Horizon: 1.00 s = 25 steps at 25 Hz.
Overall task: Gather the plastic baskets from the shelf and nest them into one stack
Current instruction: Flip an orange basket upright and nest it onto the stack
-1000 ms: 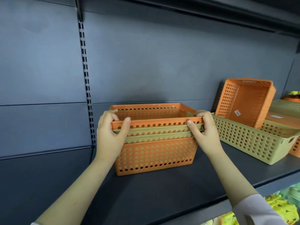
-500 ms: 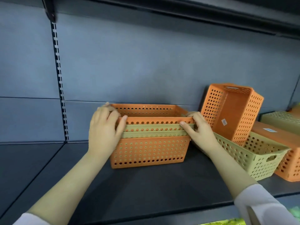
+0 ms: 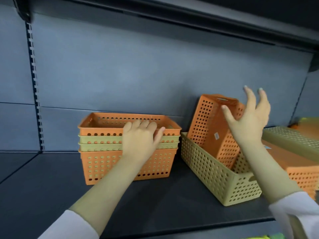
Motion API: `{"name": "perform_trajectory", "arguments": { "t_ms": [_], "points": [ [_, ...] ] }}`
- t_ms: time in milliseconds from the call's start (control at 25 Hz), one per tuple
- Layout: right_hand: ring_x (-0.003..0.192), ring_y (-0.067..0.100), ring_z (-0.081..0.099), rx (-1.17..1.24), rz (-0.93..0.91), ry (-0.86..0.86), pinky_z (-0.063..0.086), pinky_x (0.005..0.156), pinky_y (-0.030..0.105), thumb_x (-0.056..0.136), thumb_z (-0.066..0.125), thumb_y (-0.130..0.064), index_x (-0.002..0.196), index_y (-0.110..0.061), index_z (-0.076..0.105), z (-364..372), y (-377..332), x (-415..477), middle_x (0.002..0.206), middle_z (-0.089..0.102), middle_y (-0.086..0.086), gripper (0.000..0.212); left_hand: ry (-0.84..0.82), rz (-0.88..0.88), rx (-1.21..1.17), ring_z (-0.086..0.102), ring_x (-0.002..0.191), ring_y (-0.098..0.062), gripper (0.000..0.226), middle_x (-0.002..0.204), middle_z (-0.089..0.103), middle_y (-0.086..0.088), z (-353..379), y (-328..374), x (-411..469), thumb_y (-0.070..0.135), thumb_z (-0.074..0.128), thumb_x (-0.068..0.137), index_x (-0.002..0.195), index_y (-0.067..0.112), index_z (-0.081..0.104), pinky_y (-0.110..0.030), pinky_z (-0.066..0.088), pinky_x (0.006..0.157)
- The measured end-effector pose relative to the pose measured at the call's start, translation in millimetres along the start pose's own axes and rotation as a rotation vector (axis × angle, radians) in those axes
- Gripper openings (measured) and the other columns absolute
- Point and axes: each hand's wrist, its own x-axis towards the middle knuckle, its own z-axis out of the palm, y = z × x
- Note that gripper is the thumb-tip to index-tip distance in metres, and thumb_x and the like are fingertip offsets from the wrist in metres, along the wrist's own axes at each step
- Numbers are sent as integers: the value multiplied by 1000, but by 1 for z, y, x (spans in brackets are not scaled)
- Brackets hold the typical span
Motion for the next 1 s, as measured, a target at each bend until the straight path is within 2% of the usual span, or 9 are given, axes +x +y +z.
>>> {"name": "perform_trajectory", "arguments": {
  "t_ms": [80, 200, 320, 440, 560, 720, 880, 960, 1000],
  "points": [
    [145, 41, 21, 65, 272, -170, 25, 114, 57, 76, 62, -71, 149, -37, 29, -4, 29, 10, 160, 18, 18, 87, 62, -5, 12, 60, 70, -26, 44, 72, 68, -2, 6, 0, -2, 44, 46, 99, 77, 14, 69, -37, 35, 67],
    [136, 29, 42, 266, 351, -410, 39, 109, 54, 53, 60, -89, 143, -46, 31, -4, 53, 13, 148, 41, 10, 104, 106, 13, 1, 59, 68, -27, 44, 70, 67, -2, 12, -2, -4, 44, 47, 100, 77, 13, 69, -37, 34, 66],
    [125, 25, 51, 286, 370, -475, 46, 101, 54, 52, 72, -80, 127, -55, 31, -9, 53, 17, 136, 49, 5, 90, 129, 14, -13, 58, 66, -26, 45, 68, 66, -2, 15, -1, -3, 44, 46, 100, 76, 13, 69, -37, 34, 66],
    [130, 26, 42, 309, 373, -522, 45, 102, 52, 53, 83, -67, 121, -52, 32, -16, 47, 20, 132, 45, 7, 86, 128, 17, -33, 59, 67, -26, 45, 69, 67, -2, 16, -1, -4, 44, 47, 100, 77, 13, 69, -37, 34, 66],
    [125, 21, 42, 375, 382, -451, 51, 96, 46, 49, 87, -61, 116, -49, 39, -24, 41, 22, 129, 40, 9, 83, 145, 15, -42, 58, 66, -26, 43, 68, 65, -2, 14, 1, -3, 43, 49, 99, 76, 13, 69, -37, 32, 65],
    [107, 5, 38, 421, 265, -266, 42, 92, 31, 67, 85, -44, 125, -38, 40, -45, 15, 36, 128, 33, 8, 73, 114, 4, -41, 59, 66, -26, 40, 66, 65, -1, 9, 2, -3, 41, 52, 98, 74, 13, 68, -37, 31, 66],
    [113, 14, 41, 561, 217, -42, 45, 92, 32, 67, 83, -48, 116, -44, 37, -73, -21, 49, 126, 33, 3, 68, 18, -8, -78, 60, 66, -25, 43, 67, 66, 1, -2, 0, -3, 38, 44, 99, 73, 16, 69, -36, 35, 65],
    [122, 20, 44, 669, 252, 72, 48, 96, 37, 60, 84, -54, 113, -44, 37, -82, -40, 53, 129, 39, 5, 71, -103, -37, -159, 66, 76, -23, 48, 79, 72, 2, -10, -4, 0, 45, 33, 100, 85, 19, 71, -36, 44, 73],
    [123, 23, 48, 748, 282, 107, 50, 97, 42, 54, 85, -60, 111, -45, 38, -84, -49, 54, 131, 44, 6, 75, -164, -68, -216, 68, 90, -22, 49, 95, 74, 1, -15, -7, 2, 51, 31, 100, 102, 21, 71, -36, 47, 82]
  ]
}}
